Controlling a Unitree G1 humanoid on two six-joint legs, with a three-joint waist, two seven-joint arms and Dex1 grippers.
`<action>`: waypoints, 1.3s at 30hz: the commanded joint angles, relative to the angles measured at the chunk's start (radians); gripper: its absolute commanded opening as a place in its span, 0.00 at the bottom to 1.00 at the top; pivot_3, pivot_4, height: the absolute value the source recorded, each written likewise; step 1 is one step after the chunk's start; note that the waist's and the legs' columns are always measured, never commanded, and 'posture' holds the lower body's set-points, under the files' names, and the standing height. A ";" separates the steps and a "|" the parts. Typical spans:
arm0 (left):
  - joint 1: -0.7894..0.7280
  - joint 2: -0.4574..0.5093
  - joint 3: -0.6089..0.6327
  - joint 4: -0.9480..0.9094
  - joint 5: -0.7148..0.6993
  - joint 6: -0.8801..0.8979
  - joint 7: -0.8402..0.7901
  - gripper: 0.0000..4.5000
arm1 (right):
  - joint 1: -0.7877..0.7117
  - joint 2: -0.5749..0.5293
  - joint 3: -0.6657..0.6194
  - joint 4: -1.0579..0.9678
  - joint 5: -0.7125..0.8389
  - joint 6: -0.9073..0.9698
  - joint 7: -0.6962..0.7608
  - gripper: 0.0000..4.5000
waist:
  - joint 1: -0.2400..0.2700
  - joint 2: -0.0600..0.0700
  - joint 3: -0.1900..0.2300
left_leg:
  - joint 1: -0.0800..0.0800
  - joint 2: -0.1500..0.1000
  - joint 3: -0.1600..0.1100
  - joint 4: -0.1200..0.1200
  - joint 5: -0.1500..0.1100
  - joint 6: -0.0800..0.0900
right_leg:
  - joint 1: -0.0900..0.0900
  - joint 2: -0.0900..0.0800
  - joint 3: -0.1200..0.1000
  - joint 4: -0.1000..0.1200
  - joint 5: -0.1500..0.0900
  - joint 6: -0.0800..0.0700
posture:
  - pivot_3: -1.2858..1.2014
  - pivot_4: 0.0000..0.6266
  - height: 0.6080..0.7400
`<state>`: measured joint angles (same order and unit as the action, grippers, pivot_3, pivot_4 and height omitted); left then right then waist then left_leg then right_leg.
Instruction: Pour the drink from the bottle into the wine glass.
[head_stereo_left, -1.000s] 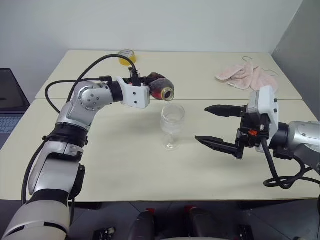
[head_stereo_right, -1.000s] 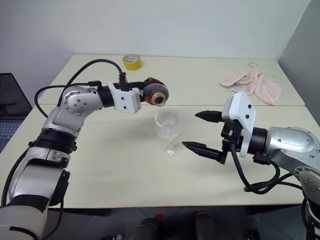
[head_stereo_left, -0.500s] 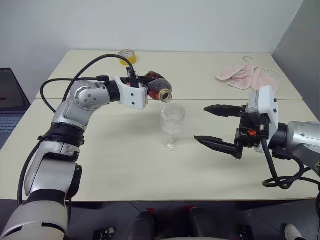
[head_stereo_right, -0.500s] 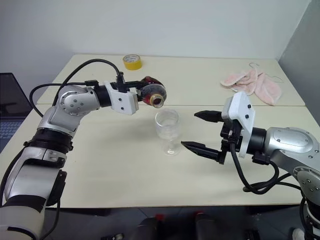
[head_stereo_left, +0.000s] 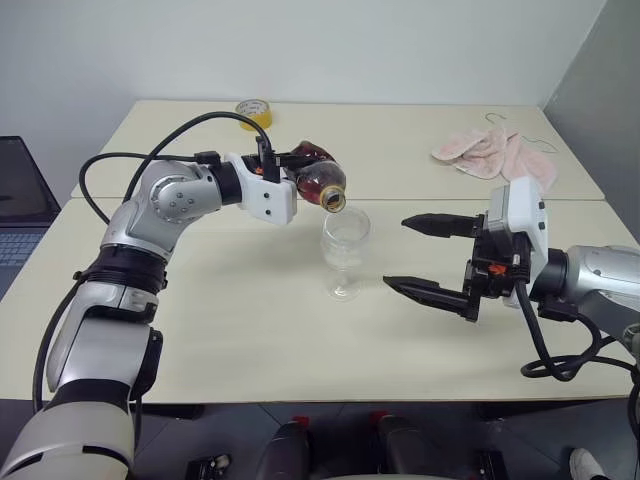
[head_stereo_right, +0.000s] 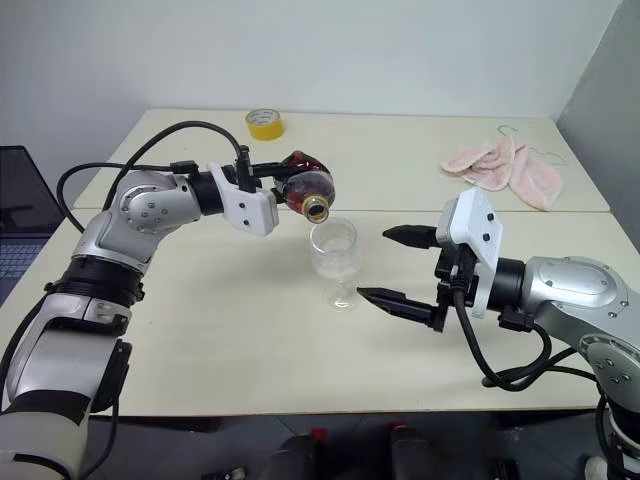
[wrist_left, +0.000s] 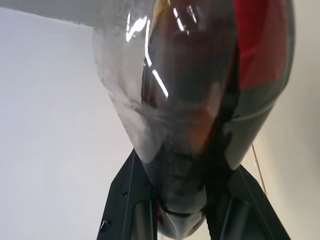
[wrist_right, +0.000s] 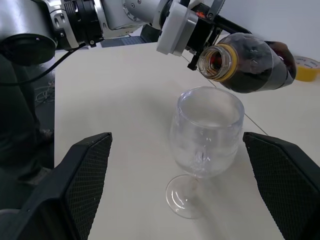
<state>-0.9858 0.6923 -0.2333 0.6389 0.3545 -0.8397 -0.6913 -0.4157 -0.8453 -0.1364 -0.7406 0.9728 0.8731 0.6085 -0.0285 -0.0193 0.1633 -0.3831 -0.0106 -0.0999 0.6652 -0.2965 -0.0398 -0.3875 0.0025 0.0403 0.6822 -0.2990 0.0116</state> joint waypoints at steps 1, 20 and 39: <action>-0.032 0.020 0.020 -0.027 0.001 -0.026 0.043 0.18 | -0.023 0.004 -0.011 -0.016 0.003 -0.025 -0.006 1.00 | 0.000 0.000 0.000 | 0.000 0.000 0.000 0.000 0.000 0.000 | 0.000 0.000 0.000 0.000 0.000 0.000 | 0.52 0.24 1.00; -0.040 0.029 0.007 0.006 0.056 -0.068 0.113 0.18 | -0.040 0.051 0.057 -0.013 -0.077 -0.065 -0.001 1.00 | -0.001 0.000 0.000 | 0.000 0.000 0.000 0.000 0.000 0.000 | 0.000 0.000 -0.001 0.000 0.000 0.000 | 0.52 0.24 1.00; -0.060 0.026 -0.005 0.050 0.125 -0.071 0.204 0.17 | -0.043 0.068 0.066 -0.027 -0.078 -0.059 -0.008 1.00 | -0.001 0.000 0.000 | 0.000 0.000 0.000 0.000 0.000 0.000 | 0.000 0.000 -0.001 0.000 0.000 0.000 | 0.52 0.24 1.00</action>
<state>-0.9968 0.7052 -0.2505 0.7082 0.4832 -0.9049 -0.5149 -0.4424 -0.7796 -0.0563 -0.7399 0.8869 0.8285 0.6073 -0.0290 -0.0193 0.1633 -0.3830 -0.0108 -0.0996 0.6654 -0.2964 -0.0399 -0.3876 0.0024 0.0393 0.6825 -0.2990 0.0117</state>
